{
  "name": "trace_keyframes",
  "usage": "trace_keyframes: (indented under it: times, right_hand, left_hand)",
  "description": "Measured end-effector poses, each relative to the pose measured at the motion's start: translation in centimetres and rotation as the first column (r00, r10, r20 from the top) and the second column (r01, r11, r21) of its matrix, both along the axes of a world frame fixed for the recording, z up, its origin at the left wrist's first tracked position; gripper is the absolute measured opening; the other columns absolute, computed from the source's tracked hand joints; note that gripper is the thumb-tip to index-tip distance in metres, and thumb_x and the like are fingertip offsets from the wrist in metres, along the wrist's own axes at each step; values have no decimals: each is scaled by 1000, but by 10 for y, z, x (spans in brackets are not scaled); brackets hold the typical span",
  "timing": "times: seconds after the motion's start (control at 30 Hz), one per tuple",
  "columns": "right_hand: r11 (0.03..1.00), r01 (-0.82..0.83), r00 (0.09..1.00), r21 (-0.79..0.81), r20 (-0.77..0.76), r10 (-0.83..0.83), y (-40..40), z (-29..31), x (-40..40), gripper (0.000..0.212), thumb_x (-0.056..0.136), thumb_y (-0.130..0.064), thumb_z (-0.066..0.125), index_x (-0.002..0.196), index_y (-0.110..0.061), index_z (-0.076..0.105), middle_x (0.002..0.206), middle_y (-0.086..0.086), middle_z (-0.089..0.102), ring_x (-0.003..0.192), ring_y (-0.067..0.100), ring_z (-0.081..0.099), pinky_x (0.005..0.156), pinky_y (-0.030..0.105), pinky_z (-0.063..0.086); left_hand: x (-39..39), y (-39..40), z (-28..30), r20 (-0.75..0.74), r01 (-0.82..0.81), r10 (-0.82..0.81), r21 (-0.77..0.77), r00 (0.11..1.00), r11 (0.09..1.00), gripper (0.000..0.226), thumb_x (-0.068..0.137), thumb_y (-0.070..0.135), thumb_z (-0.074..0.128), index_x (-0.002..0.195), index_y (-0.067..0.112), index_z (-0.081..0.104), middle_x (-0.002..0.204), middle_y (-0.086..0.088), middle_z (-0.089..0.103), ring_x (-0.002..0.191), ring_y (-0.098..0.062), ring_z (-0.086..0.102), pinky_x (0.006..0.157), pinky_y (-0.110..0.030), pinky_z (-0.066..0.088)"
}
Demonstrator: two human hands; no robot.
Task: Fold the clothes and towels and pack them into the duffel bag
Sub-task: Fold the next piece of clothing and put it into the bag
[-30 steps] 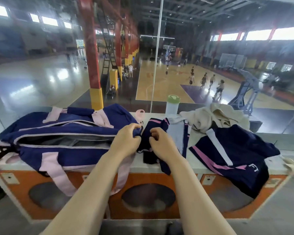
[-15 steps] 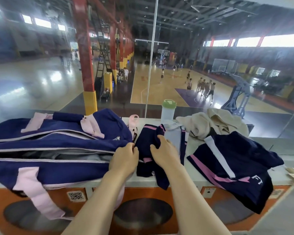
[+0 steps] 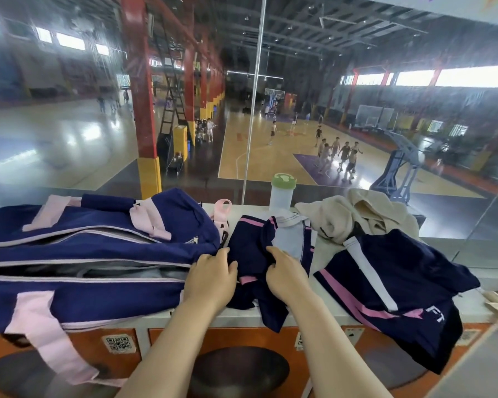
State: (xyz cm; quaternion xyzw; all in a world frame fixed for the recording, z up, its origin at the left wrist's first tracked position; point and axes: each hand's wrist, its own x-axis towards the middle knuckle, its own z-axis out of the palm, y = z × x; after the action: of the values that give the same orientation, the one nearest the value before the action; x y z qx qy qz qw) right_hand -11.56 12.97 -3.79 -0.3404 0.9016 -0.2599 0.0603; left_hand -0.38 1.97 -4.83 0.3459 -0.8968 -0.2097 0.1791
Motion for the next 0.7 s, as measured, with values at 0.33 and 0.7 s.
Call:
trace_keyframes:
  times: [0.33,0.7]
  right_hand:
    - [970,84,971,-229,239,-27,1,16,3,39,98,-18,33,132,-20,51,116,3,64,90,17,57,69,29,44]
    - [919,269,889,-287,441,-123,-1,26,6,52,82,-67,50,89,-17,65,84,2,69,80,18,66,74,35,54]
  left_hand:
    - [-25,33,6,-561,278,-4,405,827,871,56,90,1,53,138,29,44,138,12,46,128,-5,44,101,-21,36]
    - [-27,43,7,-675,460,101,596,730,658,60,84,-18,39,120,29,55,111,11,63,95,4,63,76,-21,53]
